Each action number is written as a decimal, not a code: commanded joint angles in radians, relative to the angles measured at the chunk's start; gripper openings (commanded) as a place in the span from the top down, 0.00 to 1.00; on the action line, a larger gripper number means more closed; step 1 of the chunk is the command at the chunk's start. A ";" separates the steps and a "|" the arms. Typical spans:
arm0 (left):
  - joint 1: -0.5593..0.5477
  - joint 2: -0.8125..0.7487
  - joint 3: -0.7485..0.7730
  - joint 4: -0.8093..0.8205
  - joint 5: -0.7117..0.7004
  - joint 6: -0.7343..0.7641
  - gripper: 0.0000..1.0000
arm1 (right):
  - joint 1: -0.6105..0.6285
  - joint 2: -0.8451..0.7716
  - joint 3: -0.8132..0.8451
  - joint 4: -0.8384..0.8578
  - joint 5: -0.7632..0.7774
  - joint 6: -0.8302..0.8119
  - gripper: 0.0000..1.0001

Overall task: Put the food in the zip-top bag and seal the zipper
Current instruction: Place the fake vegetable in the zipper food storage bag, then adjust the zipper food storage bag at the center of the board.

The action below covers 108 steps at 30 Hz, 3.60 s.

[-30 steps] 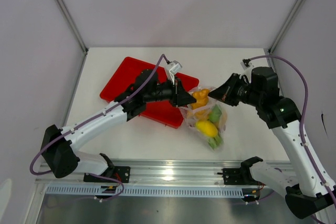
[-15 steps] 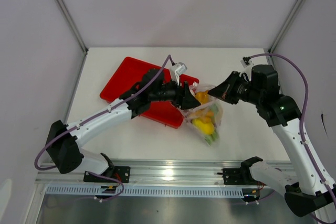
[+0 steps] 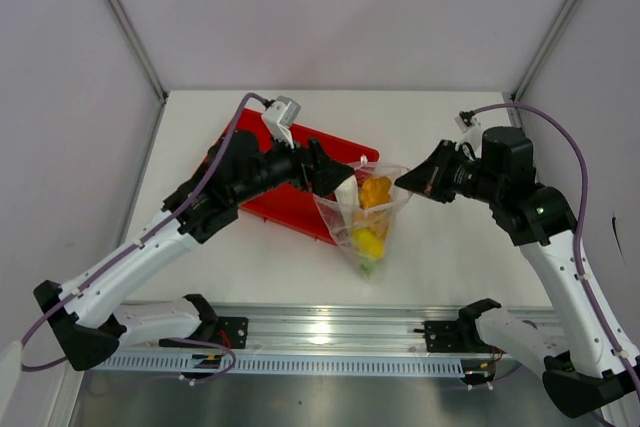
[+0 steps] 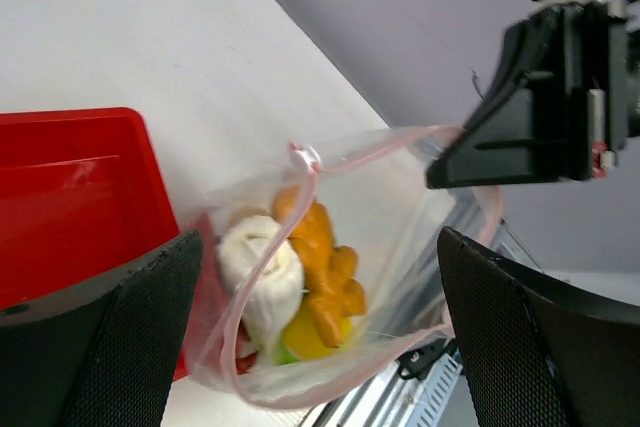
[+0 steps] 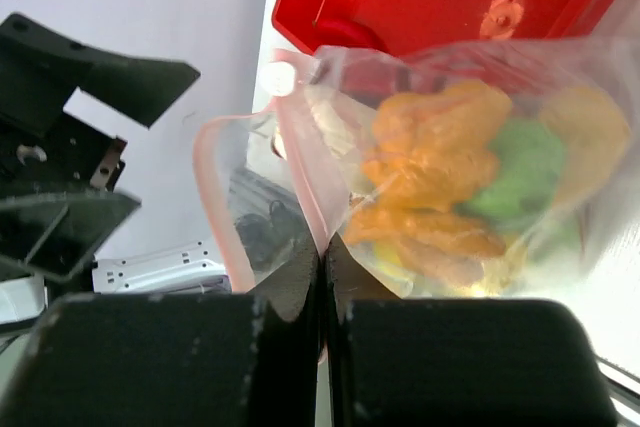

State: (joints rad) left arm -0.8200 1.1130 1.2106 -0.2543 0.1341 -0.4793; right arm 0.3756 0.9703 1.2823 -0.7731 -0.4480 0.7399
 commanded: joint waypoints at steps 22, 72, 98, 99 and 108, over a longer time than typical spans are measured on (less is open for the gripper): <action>0.108 0.233 0.099 -0.329 0.031 -0.047 0.04 | -0.004 -0.030 -0.028 0.047 -0.057 -0.079 1.00; 0.001 0.507 0.454 -0.355 0.575 -0.032 0.99 | 0.000 -0.088 -0.060 -0.048 0.123 -0.114 1.00; 0.110 0.447 0.342 -0.369 0.590 0.061 0.99 | 0.072 -0.056 -0.100 0.055 0.143 0.007 1.00; 0.120 0.446 0.333 -0.366 0.599 0.065 0.99 | 0.075 -0.050 -0.106 0.078 0.134 0.015 1.00; 0.191 0.433 0.253 -0.320 0.683 0.122 0.99 | 0.126 0.060 -0.164 0.224 0.089 0.030 1.00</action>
State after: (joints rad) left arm -0.6357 1.5887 1.4925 -0.5972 0.7681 -0.4072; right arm 0.4908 0.9970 1.1221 -0.6411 -0.3363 0.7670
